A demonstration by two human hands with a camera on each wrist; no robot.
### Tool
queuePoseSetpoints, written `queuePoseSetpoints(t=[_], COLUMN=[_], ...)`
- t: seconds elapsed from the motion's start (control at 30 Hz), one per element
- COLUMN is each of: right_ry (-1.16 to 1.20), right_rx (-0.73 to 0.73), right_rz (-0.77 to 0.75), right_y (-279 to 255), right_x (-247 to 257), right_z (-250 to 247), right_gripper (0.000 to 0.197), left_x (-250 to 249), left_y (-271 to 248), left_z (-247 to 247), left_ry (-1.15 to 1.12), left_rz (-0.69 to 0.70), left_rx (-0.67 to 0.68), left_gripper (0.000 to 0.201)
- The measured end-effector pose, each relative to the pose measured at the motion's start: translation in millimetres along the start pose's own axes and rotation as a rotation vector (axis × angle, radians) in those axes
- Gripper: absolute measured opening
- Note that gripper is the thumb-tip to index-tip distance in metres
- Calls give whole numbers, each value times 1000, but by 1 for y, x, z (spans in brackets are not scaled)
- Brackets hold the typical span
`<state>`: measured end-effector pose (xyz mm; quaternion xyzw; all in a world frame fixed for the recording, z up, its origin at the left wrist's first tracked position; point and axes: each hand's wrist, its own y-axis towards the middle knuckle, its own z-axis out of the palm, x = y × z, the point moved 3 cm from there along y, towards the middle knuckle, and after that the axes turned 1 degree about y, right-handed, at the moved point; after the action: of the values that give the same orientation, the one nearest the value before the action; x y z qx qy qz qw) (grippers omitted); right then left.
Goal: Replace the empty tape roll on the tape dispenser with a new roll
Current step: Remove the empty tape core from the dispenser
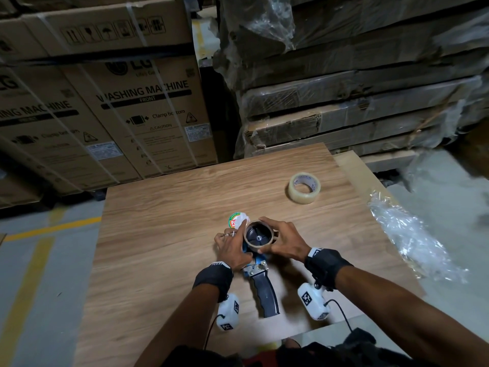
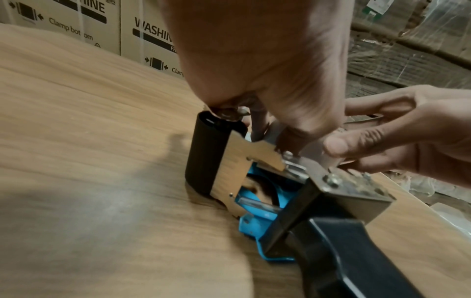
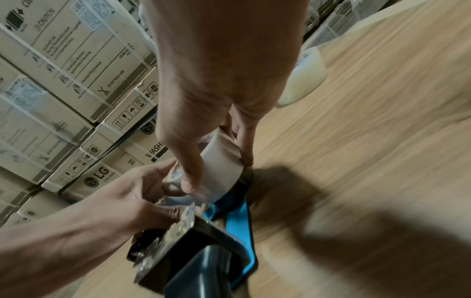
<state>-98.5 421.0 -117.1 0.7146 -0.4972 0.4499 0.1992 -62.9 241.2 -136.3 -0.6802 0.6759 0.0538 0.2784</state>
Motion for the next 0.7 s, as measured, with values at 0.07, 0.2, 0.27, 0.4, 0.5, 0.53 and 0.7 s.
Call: queuePoseSetpoints(t=[0.07, 0.2, 0.27, 0.4, 0.5, 0.53, 0.7], right_ry=[4, 23, 45, 76, 85, 84, 100], right_rx=[14, 20, 16, -10, -17, -6, 3], right_rz=[16, 24, 25, 60, 71, 69, 65], right_y=[1, 1, 0, 0, 1, 1, 1], right_x=[2, 2, -2, -8, -7, -7, -18], right_z=[-3, -6, -6, -5, -7, -8, -4], right_gripper=[66, 70, 88, 84, 78, 80, 96], left_x=[-2, -3, -4, -6, -6, -6, -1], left_y=[1, 4, 5, 5, 6, 7, 9], left_z=[0, 2, 3, 5, 6, 8, 16], left_ry=[30, 123, 149, 202, 220, 224, 248], left_rz=[8, 9, 11, 0, -6, -8, -1], left_rx=[-15, -63, -82, -84, -88, -91, -146], left_gripper=[106, 90, 81, 76, 74, 73, 67])
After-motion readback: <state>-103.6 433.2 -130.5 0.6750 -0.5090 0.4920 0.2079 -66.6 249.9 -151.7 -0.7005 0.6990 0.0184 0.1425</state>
